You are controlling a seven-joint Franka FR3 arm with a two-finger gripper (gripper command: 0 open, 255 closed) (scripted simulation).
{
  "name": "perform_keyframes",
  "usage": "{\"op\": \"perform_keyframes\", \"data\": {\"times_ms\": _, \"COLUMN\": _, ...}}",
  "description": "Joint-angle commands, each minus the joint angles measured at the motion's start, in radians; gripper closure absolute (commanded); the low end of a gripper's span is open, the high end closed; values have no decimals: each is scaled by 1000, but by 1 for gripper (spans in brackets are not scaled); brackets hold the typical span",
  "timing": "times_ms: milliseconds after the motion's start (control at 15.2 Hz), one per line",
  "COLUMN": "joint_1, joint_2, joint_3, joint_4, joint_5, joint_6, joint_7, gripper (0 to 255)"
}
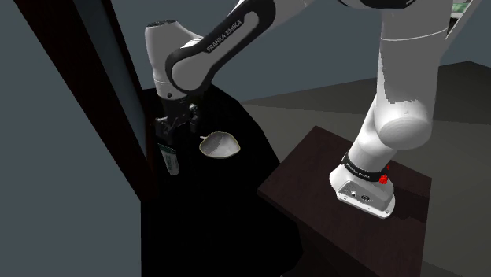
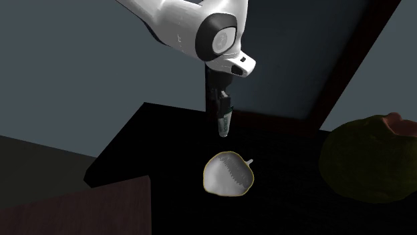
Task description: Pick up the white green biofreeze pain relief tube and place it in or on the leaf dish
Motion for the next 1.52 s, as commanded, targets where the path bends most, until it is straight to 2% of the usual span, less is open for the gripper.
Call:
{"op": "perform_keyframes", "data": {"times_ms": 0, "joint_1": 26, "joint_2": 77, "joint_3": -8, "joint_4": 70, "joint_5": -30, "joint_6": -2, "joint_7": 23, "gripper": 0}}
{"op": "perform_keyframes", "data": {"times_ms": 132, "joint_1": 51, "joint_2": 142, "joint_3": -15, "joint_4": 133, "joint_5": -52, "joint_6": -5, "joint_7": 42, "gripper": 0}}
{"op": "perform_keyframes", "data": {"times_ms": 660, "joint_1": 67, "joint_2": 206, "joint_3": -31, "joint_4": 120, "joint_5": -74, "joint_6": 70, "joint_7": 55, "gripper": 0}}
{"op": "perform_keyframes", "data": {"times_ms": 1122, "joint_1": 67, "joint_2": 206, "joint_3": -31, "joint_4": 120, "joint_5": -74, "joint_6": 70, "joint_7": 55, "gripper": 0}}
{"op": "perform_keyframes", "data": {"times_ms": 1188, "joint_1": 67, "joint_2": 206, "joint_3": -31, "joint_4": 120, "joint_5": -74, "joint_6": 70, "joint_7": 55, "gripper": 255}}
{"op": "perform_keyframes", "data": {"times_ms": 1452, "joint_1": 67, "joint_2": 206, "joint_3": -31, "joint_4": 120, "joint_5": -74, "joint_6": 69, "joint_7": 55, "gripper": 255}}
